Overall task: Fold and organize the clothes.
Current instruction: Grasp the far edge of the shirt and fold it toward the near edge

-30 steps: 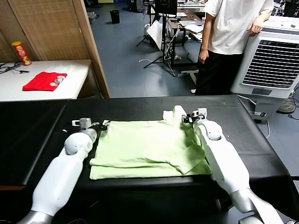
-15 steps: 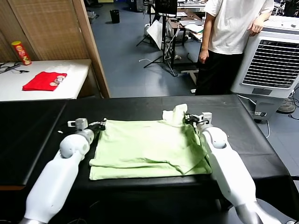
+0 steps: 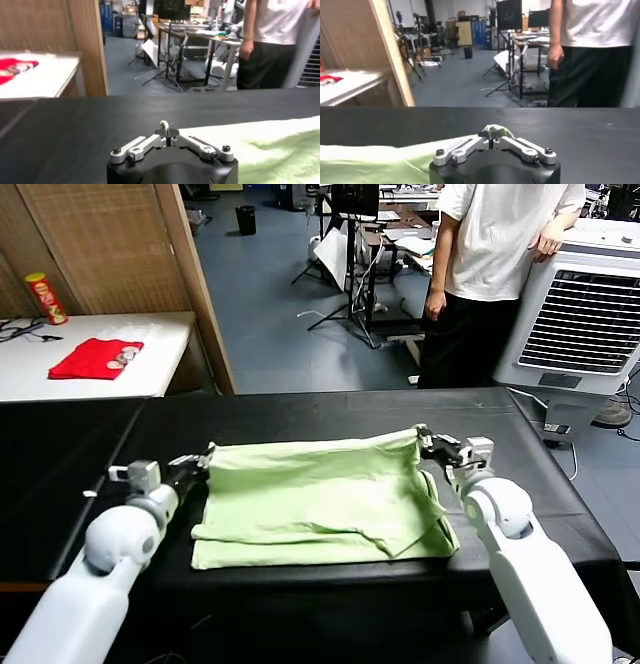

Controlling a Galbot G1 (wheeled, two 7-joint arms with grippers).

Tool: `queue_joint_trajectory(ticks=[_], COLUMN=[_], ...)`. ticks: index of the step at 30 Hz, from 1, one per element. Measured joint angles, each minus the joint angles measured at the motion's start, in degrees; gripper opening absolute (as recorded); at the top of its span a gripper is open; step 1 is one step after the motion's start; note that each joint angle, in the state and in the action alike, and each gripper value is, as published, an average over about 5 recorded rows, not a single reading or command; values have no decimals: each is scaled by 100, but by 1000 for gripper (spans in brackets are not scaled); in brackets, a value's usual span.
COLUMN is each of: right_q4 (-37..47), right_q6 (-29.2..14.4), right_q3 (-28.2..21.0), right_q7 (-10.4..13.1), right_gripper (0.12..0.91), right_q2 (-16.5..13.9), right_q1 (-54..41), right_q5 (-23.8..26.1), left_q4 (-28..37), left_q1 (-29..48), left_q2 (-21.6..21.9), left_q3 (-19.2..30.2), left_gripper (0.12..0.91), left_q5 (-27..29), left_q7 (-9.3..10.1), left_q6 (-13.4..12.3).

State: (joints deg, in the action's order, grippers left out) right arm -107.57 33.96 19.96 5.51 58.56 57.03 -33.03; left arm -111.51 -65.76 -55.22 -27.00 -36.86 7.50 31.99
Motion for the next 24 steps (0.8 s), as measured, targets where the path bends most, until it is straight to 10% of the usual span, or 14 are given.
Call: queue_joint_trajectory(ticks=[24], right_q4=[-1105], right_q6=[824], right_q3=[89], right_q7=[223], right_gripper=[121], right_q2=[-405], right_q1=[1372], right_q5=[339], left_q4=[-1001], left_q1=[-1818], left_q2=[-25], left_q3=[-593], left_gripper=[130], left_q5=[1142], left_q7=[-210], left_q6=[264])
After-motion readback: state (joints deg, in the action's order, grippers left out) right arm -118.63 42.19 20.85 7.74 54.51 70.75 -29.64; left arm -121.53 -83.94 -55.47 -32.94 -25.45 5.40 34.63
